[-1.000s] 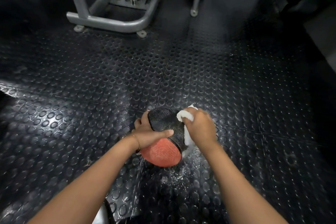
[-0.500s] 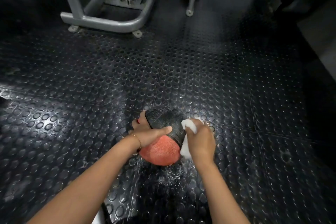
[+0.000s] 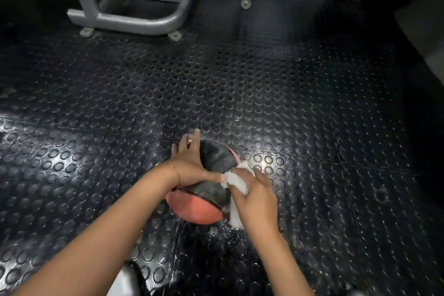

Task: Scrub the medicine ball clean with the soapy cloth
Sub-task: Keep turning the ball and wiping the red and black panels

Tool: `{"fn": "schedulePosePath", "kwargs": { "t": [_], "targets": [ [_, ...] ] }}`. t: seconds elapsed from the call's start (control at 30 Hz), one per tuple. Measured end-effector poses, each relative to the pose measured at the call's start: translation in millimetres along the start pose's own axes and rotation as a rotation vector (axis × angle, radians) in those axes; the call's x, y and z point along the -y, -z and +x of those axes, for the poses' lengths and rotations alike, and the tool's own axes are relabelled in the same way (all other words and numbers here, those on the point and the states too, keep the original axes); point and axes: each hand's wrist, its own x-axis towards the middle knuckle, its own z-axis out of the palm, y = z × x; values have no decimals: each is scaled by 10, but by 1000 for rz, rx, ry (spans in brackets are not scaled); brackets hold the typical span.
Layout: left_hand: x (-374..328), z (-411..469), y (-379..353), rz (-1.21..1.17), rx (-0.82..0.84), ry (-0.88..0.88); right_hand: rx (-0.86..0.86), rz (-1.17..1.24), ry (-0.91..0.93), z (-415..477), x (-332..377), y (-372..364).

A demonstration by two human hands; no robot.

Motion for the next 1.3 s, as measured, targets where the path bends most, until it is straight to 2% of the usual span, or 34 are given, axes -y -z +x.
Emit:
{"fn": "schedulePosePath", "kwargs": {
  "t": [0.2, 0.4, 0.5, 0.7, 0.87, 1.1, 1.23, 1.3],
  "targets": [
    [229, -93, -58, 210, 62, -8, 18, 4, -77, 183, 86, -42],
    [184, -149, -126, 269, 30, -35, 48, -111, 53, 80, 194, 0],
    [160, -135, -133, 248, 18, -15, 52, -74, -18, 290, 211, 7],
    [124, -144, -101, 189, 29, 21, 132, -128, 41, 195, 222, 76],
    [120, -167, -125, 226, 33, 35, 131, -138, -2, 443, 347, 86],
    [81, -116, -40, 204, 43, 37, 213, -188, 58, 282, 276, 188],
    [52, -127, -38, 230, 49, 37, 157, -189, 70, 611, 374, 102],
    [53, -144, -34, 239, 53, 37, 193, -238, 122, 743, 423, 76]
  ]
}}
